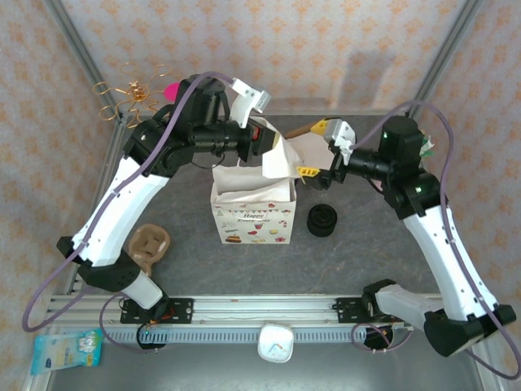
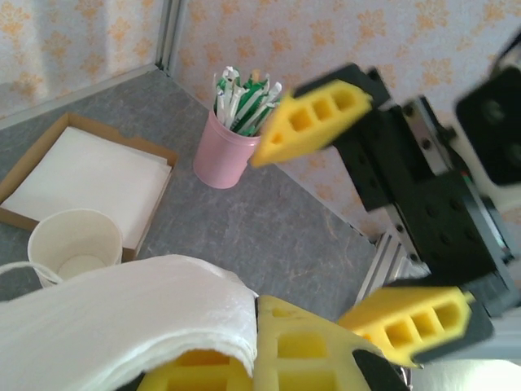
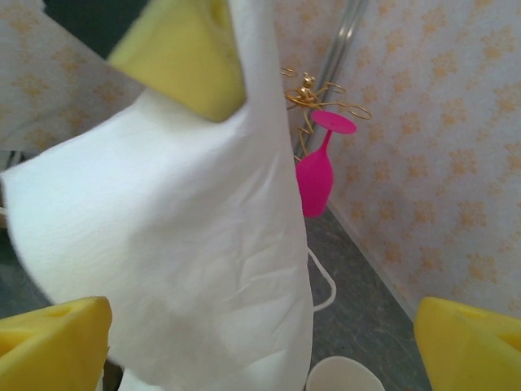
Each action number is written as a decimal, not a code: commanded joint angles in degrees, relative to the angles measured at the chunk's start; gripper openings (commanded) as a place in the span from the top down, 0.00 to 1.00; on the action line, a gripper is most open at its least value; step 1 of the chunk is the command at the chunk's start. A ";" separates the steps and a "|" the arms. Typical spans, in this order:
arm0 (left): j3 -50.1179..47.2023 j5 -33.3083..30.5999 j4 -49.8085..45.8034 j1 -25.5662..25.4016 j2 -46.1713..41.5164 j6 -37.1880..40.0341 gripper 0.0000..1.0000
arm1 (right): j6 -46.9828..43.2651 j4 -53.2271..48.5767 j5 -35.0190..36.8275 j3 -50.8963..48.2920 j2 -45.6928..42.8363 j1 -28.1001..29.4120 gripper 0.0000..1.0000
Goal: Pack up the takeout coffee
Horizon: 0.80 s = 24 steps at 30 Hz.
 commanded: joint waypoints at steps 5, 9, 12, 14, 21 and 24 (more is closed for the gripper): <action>-4.27 -2.34 -1.01 -1.96 -5.66 1.81 1.00 | -7.55 -5.35 -7.61 8.73 9.96 1.09 0.05; -3.10 -1.65 -1.23 -2.30 -5.15 2.87 1.00 | -10.37 -6.65 -7.70 10.02 12.24 5.40 0.05; 0.48 -1.38 -3.45 -2.43 -3.67 4.27 1.00 | -11.46 -6.50 -9.07 9.88 13.14 7.13 0.06; 0.31 -1.05 -3.88 -2.41 -3.61 4.93 1.00 | -11.87 -6.13 -10.74 9.86 13.30 7.69 0.06; 1.03 -0.51 -4.39 -2.93 -2.35 5.59 1.00 | -9.78 2.32 -12.25 5.30 9.76 8.26 0.09; 1.05 0.00 -3.66 -3.13 -1.98 5.39 1.00 | -7.45 7.21 -12.41 1.74 8.38 8.15 0.08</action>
